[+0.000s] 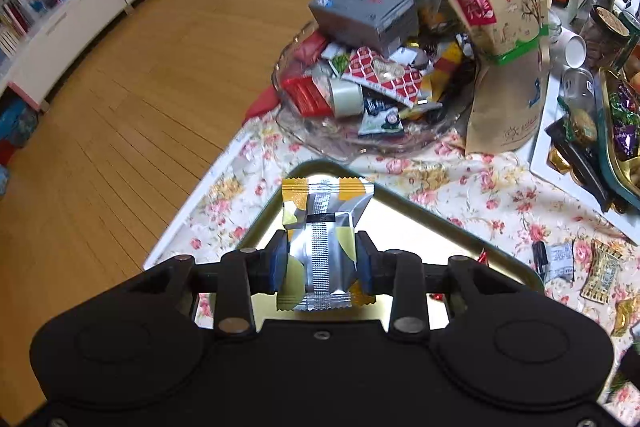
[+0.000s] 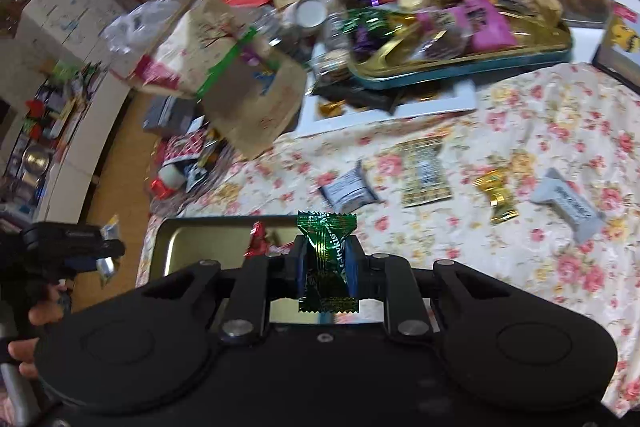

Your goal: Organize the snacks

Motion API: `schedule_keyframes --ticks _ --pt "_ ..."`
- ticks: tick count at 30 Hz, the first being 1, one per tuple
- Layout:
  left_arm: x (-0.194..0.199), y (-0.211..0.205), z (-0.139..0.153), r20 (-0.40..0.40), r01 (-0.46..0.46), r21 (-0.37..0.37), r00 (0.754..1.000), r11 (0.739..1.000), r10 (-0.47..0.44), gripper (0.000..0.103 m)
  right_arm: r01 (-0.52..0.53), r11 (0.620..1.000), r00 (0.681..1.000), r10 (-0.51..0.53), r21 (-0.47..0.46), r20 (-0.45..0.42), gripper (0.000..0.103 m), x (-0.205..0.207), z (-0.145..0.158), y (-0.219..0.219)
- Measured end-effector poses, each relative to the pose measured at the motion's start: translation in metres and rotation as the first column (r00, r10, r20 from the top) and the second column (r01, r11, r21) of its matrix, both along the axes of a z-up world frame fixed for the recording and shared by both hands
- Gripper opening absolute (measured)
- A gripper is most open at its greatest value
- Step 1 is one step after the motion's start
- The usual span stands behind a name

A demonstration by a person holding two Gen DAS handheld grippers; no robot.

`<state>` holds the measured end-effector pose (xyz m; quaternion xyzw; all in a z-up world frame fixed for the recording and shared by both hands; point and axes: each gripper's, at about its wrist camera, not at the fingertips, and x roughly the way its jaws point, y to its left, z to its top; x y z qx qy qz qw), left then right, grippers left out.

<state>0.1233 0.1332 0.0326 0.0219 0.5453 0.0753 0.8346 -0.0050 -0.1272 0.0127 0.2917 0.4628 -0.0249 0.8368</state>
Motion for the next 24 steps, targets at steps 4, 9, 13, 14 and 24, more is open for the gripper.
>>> schedule_keyframes --ticks 4,9,13,14,24 --pt "-0.002 0.010 0.001 0.001 -0.009 -0.019 1.000 1.000 0.009 0.047 -0.069 0.998 0.997 0.069 0.004 0.019 0.021 0.003 0.001 0.020" --pt "0.000 0.021 0.002 0.007 -0.034 -0.035 0.999 0.999 0.035 0.047 -0.134 0.991 0.990 0.134 0.001 0.033 0.021 0.004 0.002 0.038" --pt "0.003 0.026 -0.004 -0.040 -0.052 -0.074 0.998 0.996 0.049 0.047 -0.165 0.986 0.986 0.164 0.012 0.026 0.021 0.007 -0.002 0.050" --pt "0.003 0.027 -0.006 -0.053 -0.054 -0.088 0.997 0.995 0.049 0.047 -0.175 0.985 0.984 0.175 0.009 0.027 0.021 0.007 -0.002 0.054" --pt "0.002 0.024 -0.006 -0.053 -0.032 -0.081 0.998 0.996 0.027 0.047 -0.295 0.955 0.950 0.294 0.000 0.104 0.033 0.004 0.008 0.082"
